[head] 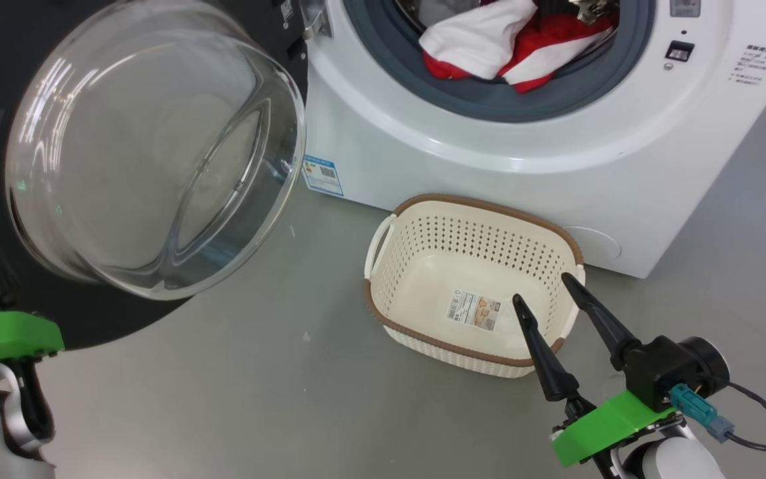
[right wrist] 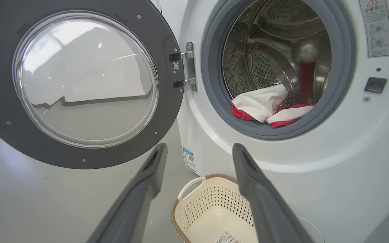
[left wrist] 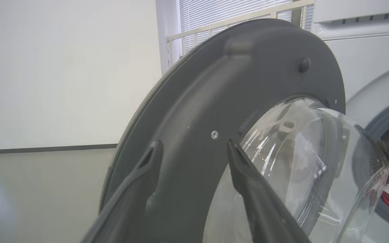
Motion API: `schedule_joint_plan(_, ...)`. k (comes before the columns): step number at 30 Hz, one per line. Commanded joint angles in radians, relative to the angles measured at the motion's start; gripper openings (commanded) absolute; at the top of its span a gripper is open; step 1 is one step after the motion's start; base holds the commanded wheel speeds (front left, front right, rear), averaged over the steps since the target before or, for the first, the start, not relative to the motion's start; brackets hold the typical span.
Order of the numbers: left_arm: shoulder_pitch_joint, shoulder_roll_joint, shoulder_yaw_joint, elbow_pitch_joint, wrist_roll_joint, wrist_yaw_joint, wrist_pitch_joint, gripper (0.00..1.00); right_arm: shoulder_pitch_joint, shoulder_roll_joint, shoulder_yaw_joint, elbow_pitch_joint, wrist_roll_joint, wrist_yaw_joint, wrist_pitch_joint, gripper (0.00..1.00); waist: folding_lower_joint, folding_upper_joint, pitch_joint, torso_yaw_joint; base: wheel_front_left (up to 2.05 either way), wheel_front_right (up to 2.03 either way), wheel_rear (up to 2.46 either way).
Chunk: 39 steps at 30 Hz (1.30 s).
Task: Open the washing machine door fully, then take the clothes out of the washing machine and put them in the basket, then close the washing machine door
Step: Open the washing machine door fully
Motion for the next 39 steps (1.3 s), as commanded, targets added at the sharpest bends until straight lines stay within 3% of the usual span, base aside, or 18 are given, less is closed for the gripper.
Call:
schedule_joint_plan(1,0.010,0.032,0.032,-0.050,0.016,-0.009,-0.005,1.00,-0.023,0.005,0.024,-0.019,0.012,0.006,-0.014,1.00,-0.0001,0.0000,-0.014,-0.013,0.00,0.00,0.00)
schedule_joint_plan(7,0.054,-0.006,0.014,-0.198,0.020,-0.055,-0.005,1.00,-0.029,0.005,0.014,0.003,0.032,0.006,-0.038,1.00,-0.0001,0.0000,-0.036,-0.041,0.00,0.00,0.00)
schedule_joint_plan(10,0.071,-0.029,-0.025,-0.262,0.005,-0.095,-0.005,1.00,-0.037,0.005,0.001,0.014,0.038,0.006,-0.048,1.00,-0.0001,0.0000,-0.041,-0.055,0.00,0.00,0.00)
schedule_joint_plan(15,0.111,-0.055,-0.116,-0.336,-0.019,-0.125,0.002,1.00,-0.055,0.005,-0.021,0.030,0.045,0.006,-0.062,1.00,-0.0001,0.0000,-0.044,-0.093,0.00,0.00,0.00)
schedule_joint_plan(30,0.228,-0.059,-0.266,-0.443,-0.087,-0.150,0.052,1.00,-0.098,0.005,-0.091,0.032,0.039,0.006,-0.078,1.00,-0.0001,0.0000,-0.032,-0.255,0.00,0.00,0.00)
schedule_joint_plan(39,0.279,-0.061,-0.293,-0.474,-0.166,-0.169,0.046,1.00,-0.096,0.005,-0.113,0.007,0.073,0.006,-0.079,1.00,-0.0001,0.0000,-0.039,-0.333,0.00,0.00,0.00)
